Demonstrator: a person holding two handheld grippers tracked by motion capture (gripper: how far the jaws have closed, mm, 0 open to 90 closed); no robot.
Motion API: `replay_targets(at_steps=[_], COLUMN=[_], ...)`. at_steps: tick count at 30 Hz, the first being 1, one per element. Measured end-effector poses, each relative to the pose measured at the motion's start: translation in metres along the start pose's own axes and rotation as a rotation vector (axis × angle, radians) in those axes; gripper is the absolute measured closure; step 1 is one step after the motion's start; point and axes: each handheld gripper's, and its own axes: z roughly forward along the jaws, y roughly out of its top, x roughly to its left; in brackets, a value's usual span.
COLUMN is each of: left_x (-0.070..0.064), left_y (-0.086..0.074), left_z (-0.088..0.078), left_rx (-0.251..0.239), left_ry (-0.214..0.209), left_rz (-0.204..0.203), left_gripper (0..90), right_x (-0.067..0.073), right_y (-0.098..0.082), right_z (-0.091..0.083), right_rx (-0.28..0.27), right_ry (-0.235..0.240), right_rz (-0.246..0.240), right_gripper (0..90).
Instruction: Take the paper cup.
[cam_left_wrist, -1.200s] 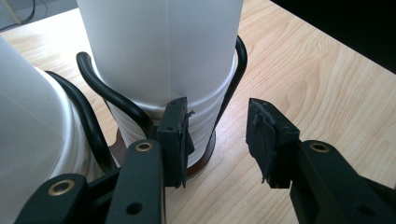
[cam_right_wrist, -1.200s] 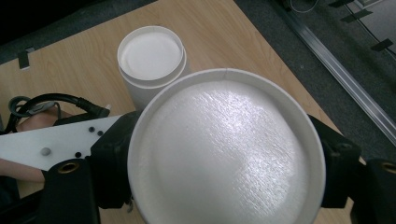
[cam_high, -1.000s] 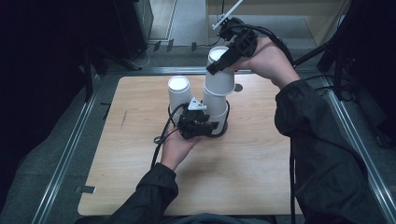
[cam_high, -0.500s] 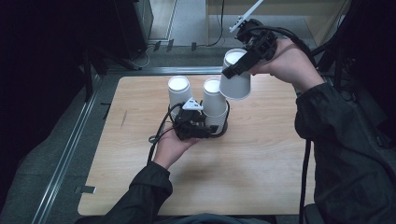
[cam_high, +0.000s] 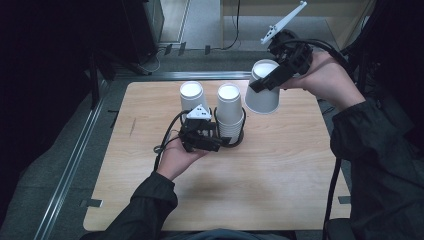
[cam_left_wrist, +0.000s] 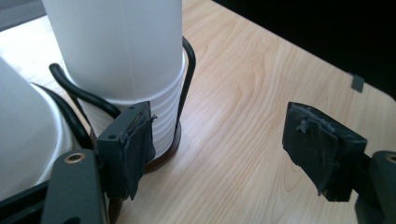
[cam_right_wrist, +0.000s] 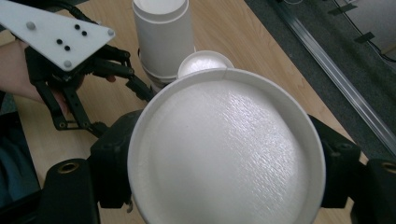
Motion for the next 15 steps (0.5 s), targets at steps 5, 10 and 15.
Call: replay_targets(at_steps=[5,10,15], left_x=[0.006,0.01,0.015], left_y=[-0.009,-0.017,-0.023], left_z=[-0.008,-0.014,-0.018], left_rx=[0.019,0.041,0.044], left_ry=[-0.039,-0.061,-0.093], left_rz=[0.056,0.06,0.035], left_gripper=[21.1,18.9,18.6], right_x=[-0.003,-0.002,0.002], right_y=[-0.015,-0.028,-0.045], right_z=[0.002,0.008,0.019], right_rx=[-0.002,-0.003,0.005], right_ry=[0.013,0.044,0.062], right_rz=[0.011,0.017,0.012], right_gripper=[24.3,24.3,24.2])
